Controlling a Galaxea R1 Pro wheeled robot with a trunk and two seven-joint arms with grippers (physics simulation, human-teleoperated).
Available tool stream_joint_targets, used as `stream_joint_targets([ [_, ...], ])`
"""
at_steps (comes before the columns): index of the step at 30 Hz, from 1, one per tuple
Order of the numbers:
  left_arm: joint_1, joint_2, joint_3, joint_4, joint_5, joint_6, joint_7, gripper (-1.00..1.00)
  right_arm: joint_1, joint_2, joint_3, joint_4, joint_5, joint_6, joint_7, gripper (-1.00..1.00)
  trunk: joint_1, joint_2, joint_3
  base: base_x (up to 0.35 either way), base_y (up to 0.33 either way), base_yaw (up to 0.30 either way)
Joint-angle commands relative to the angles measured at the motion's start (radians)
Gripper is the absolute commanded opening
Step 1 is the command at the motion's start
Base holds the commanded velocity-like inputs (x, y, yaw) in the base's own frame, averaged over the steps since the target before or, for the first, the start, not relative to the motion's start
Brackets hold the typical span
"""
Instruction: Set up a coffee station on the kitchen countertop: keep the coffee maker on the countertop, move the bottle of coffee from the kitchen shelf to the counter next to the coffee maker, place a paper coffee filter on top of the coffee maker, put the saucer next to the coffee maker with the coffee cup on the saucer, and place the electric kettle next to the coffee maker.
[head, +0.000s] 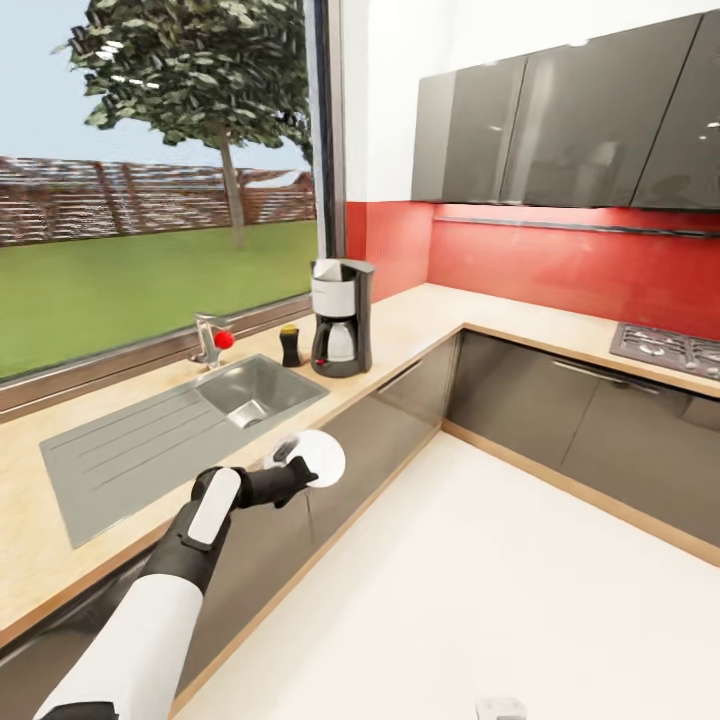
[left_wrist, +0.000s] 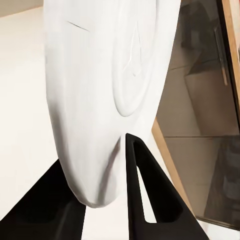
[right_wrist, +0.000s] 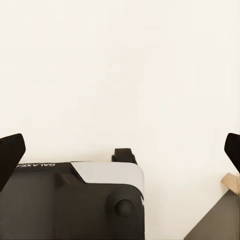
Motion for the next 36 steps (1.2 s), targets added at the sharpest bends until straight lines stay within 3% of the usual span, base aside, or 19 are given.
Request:
stream_joint_targets([
  [1,-0.001,-0.001,0.004,0.001,0.008,0.006,0.009,-1.00,0.000,0.000,0.009,-0.002,-0.009,0.005,-0.004,1.00,0.001,-0.002,-0.002,0.142,-0.246,0.000],
  [13,-0.001,0.002,0.009,0.006,0.006,0.005,0.009,-1.00,0.005,-0.002,0.009,-0.002,-0.008,-0.001,-0.005,1.00,0.001,-0.002,-0.002,0.161,-0.241,0.000],
  [36,-0.001,0.002,0.008,0.007,0.005,0.003,0.009,-1.00,0.010,-0.003,0.009,-0.001,-0.008,-0.001,-0.005,1.00,0.001,-0.002,-0.002,0.276,-0.154,0.000],
])
